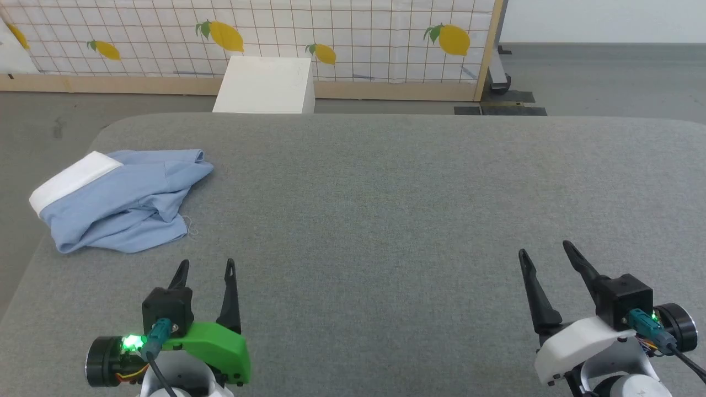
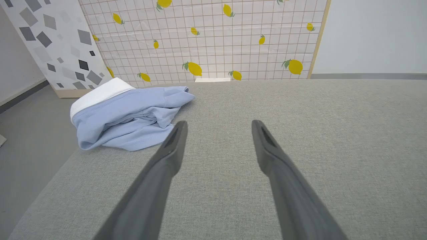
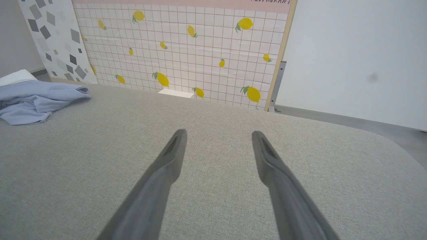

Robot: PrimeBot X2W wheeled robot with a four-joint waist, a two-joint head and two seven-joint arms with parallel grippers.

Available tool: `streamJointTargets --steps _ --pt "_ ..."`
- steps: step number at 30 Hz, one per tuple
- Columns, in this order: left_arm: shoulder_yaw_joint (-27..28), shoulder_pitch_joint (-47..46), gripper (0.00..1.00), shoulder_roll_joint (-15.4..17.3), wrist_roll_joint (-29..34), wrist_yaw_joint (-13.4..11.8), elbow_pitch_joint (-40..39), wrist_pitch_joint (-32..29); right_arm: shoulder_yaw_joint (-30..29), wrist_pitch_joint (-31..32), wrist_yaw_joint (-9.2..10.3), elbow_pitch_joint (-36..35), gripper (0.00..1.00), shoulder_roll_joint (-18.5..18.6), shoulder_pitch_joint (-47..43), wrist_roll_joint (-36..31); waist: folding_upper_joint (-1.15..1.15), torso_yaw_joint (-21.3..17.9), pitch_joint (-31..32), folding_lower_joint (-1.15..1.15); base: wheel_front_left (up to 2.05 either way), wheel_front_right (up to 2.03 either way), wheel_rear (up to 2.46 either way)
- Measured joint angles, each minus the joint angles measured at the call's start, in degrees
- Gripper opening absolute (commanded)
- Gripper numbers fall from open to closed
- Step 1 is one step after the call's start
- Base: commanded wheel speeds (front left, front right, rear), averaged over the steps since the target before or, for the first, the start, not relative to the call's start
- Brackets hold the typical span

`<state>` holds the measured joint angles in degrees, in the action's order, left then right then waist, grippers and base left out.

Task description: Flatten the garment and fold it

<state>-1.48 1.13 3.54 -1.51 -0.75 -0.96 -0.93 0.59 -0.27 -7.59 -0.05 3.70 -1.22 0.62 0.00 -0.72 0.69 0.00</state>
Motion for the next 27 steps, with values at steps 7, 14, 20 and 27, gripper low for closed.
streamJointTargets --steps 7,14,20,27 --pt "-0.4 0.1 1.0 0.1 -0.1 -0.4 -0.1 0.0 0.1 0.0 0.0 -0.1 1.0 0.2 -0.1 0.5 0.0 0.2 -0.1 0.0 0.0 0.0 0.0" --pt "-0.6 0.1 1.0 0.6 -0.1 -0.8 -0.2 0.0 0.3 0.0 0.0 -0.4 1.0 0.4 -0.6 1.0 0.0 1.1 0.0 0.0 0.0 0.0 0.0" --pt "-1.1 0.1 1.0 0.8 -0.1 -1.1 -0.1 -0.1 0.9 0.0 0.0 -0.6 1.0 0.6 -1.2 2.0 0.0 2.8 0.2 0.0 0.0 0.0 0.0" --pt "-1.5 0.2 1.0 1.6 0.0 -1.6 0.0 -0.2 1.6 0.0 0.0 -0.9 1.0 0.7 -2.3 3.1 0.0 5.8 1.0 0.0 0.0 0.0 0.0"
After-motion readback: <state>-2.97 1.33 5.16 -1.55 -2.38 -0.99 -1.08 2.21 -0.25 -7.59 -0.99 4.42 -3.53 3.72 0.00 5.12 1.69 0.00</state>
